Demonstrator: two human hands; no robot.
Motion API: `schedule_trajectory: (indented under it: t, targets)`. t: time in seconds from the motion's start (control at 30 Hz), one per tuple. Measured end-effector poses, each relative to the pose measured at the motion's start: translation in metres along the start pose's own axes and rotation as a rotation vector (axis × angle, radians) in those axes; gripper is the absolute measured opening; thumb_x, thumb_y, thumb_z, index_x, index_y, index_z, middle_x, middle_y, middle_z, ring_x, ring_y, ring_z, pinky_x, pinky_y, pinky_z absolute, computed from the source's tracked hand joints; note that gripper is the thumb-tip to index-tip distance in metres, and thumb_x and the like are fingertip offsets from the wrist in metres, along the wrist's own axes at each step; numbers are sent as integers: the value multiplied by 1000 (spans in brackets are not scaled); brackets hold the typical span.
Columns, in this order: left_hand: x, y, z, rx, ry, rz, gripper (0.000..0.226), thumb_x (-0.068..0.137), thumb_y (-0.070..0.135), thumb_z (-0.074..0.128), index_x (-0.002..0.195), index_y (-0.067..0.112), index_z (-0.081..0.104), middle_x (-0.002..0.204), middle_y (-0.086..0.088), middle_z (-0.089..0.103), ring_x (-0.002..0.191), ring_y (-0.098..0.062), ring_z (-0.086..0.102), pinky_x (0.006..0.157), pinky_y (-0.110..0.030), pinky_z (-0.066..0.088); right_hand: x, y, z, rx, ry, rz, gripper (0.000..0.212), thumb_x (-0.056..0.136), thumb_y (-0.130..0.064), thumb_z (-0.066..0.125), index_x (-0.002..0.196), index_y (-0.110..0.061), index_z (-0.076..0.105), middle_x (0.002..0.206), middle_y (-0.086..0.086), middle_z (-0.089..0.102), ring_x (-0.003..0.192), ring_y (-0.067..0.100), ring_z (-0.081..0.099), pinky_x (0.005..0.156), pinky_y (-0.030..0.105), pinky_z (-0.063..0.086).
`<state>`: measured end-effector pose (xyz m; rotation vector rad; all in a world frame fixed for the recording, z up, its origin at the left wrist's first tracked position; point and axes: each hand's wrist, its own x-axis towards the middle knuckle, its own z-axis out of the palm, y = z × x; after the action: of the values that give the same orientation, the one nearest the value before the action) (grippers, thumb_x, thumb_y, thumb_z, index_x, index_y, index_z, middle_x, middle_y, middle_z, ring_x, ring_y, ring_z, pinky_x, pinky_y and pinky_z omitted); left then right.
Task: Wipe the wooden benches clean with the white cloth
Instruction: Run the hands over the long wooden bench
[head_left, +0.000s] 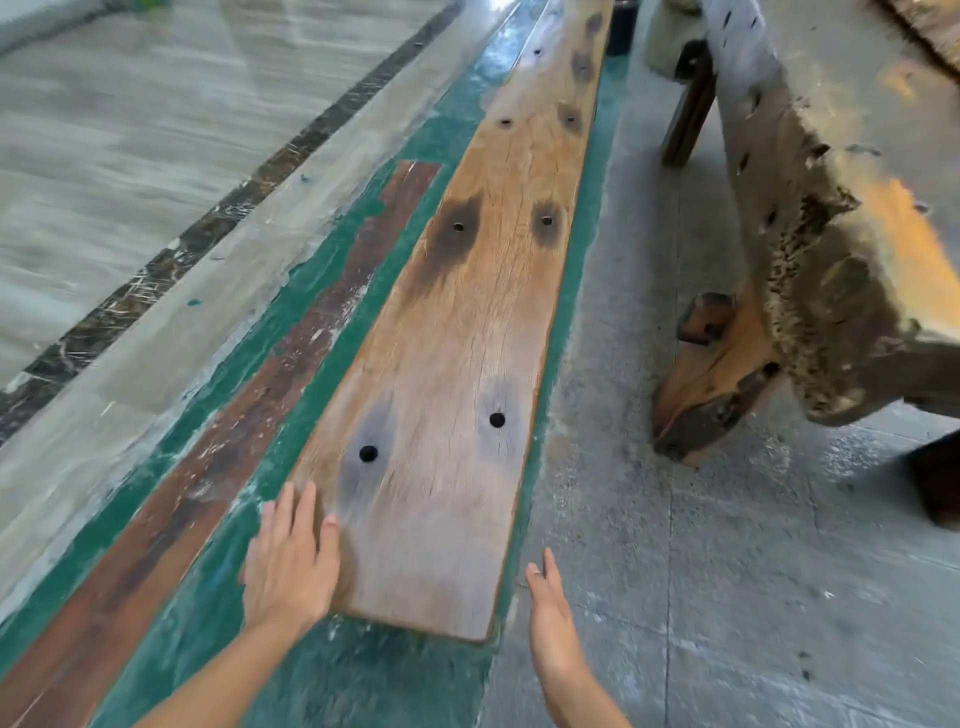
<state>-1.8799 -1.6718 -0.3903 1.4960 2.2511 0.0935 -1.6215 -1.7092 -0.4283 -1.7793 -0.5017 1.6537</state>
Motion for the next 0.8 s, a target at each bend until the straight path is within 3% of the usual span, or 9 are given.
schedule_trajectory:
  t: [0.07, 0.13, 0.2, 0.3, 0.37, 0.47, 0.57, 0.7, 0.8]
  targets:
    - [9, -11, 28, 74, 150, 31, 61, 105, 50, 13, 161, 28, 5, 169, 7, -6, 157, -17, -7, 128, -45, 3, 36, 17, 24, 198, -16, -38, 56, 109, -25, 44, 161, -27, 24, 158, -3, 37, 149, 22, 34, 122, 47, 25]
    - [14, -23, 45, 174, 301, 89, 65, 101, 54, 14, 160, 27, 12, 169, 4, 7, 157, -18, 5, 126, -44, 10, 65, 33, 43, 447, 24, -114, 49, 103, -3, 49, 150, -12, 40, 155, 14, 45, 137, 27, 47, 120, 49, 32]
    - [20, -32, 57, 236, 353, 127, 69, 96, 57, 23, 158, 26, 26, 166, 3, 22, 154, -19, 20, 121, -45, 21, 87, 50, 52, 500, 54, -174, 46, 97, 12, 49, 140, -6, 45, 150, 23, 48, 134, 32, 49, 121, 51, 33]
    - [20, -40, 60, 247, 405, 164, 72, 92, 62, 28, 155, 29, 36, 164, 3, 30, 151, -20, 29, 116, -46, 28, 103, 57, 48, 425, 56, -280, 63, 90, 28, 50, 147, 5, 38, 154, 29, 38, 122, 26, 50, 109, 35, 41]
    - [18, -36, 59, 237, 447, 214, 72, 90, 62, 30, 153, 29, 40, 162, 5, 32, 151, -22, 29, 115, -48, 29, 96, 54, 45, 352, 36, -365, 71, 90, 20, 61, 152, -3, 35, 157, 23, 32, 127, 23, 48, 114, 36, 38]
    - [10, -35, 57, 156, 442, 279, 72, 88, 63, 29, 149, 30, 45, 159, 8, 36, 152, -25, 25, 117, -51, 24, 85, 54, 45, 236, -10, -503, 76, 76, -23, 64, 147, -25, 36, 146, 2, 33, 136, 12, 40, 120, 37, 30]
    - [12, -39, 62, 93, 475, 374, 70, 87, 62, 31, 147, 32, 48, 157, 10, 39, 153, -22, 24, 119, -56, 22, 104, 60, 46, 243, 25, -622, 74, 71, -25, 55, 142, -30, 36, 140, -2, 37, 137, 18, 38, 119, 39, 30]
    - [20, -50, 68, -17, 491, 487, 63, 87, 57, 35, 141, 31, 57, 151, 11, 47, 151, -17, 32, 118, -59, 21, 120, 75, 52, 464, -209, -682, 71, 89, -30, 55, 156, -30, 30, 146, -22, 53, 137, 4, 51, 105, 27, 48]
    - [31, -63, 75, -275, 564, 583, 51, 89, 38, 41, 124, 14, 69, 136, -7, 62, 140, -21, 49, 116, -58, 28, 125, 74, 55, 511, -265, -694, 81, 90, -52, 64, 160, -38, 25, 161, -15, 40, 147, 11, 42, 118, 45, 39]
